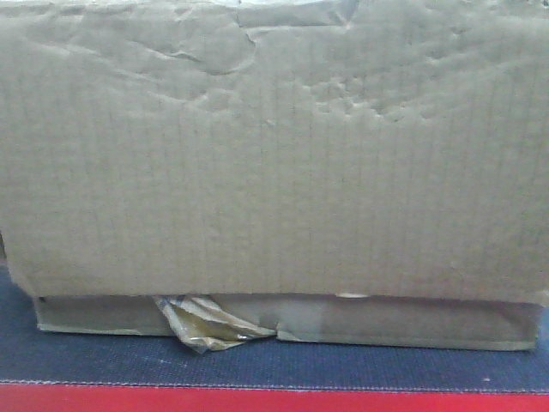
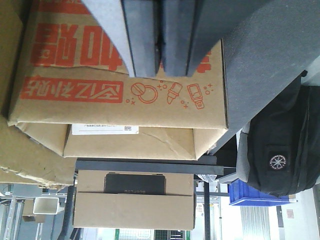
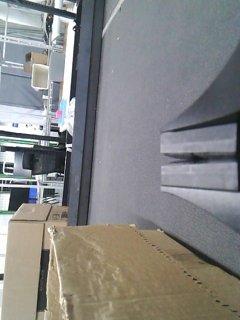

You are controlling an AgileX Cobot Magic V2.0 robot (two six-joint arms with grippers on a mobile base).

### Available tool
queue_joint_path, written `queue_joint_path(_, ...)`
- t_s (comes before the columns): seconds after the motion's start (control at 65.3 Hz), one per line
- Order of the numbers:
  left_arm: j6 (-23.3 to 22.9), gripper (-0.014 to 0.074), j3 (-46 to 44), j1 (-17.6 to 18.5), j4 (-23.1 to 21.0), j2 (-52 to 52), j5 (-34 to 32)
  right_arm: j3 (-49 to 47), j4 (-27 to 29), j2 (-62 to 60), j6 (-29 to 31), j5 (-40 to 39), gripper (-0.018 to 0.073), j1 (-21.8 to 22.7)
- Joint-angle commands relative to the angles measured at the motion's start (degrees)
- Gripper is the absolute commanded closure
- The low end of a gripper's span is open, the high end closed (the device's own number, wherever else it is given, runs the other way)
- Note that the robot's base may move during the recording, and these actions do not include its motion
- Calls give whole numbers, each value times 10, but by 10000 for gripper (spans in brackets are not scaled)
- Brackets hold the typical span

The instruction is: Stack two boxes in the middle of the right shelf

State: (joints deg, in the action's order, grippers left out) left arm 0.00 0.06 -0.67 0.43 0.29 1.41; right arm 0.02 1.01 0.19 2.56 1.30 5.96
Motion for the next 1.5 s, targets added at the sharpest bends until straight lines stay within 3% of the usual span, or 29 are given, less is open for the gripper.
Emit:
queue_joint_path(0.0,-3,707,-1,-2,2,-3,-10,0,3,-2,-1,-9,721,3)
queue_joint_path(0.322,-3,707,-1,-2,2,-3,-10,0,3,-2,-1,-9,721,3)
queue_joint_path(0.429,-3,707,-1,-2,2,-3,-51,0,3,-2,-1,-9,721,3)
queue_joint_path(0.521,-3,707,-18,-2,-4,-3,-47,0,3,-2,-1,-9,721,3)
queue_joint_path(0.735,-3,707,-183,-2,-19,22,116,0,3,-2,-1,-9,721,3)
queue_joint_path(0.888,0,707,-340,-2,-1,154,294,0,3,-2,-1,-9,721,3)
queue_joint_path(1.057,0,707,-464,-2,-1,307,415,0,3,-2,-1,-9,721,3)
queue_joint_path(1.486,0,707,-613,-4,-50,579,448,0,3,-2,-1,-9,721,3)
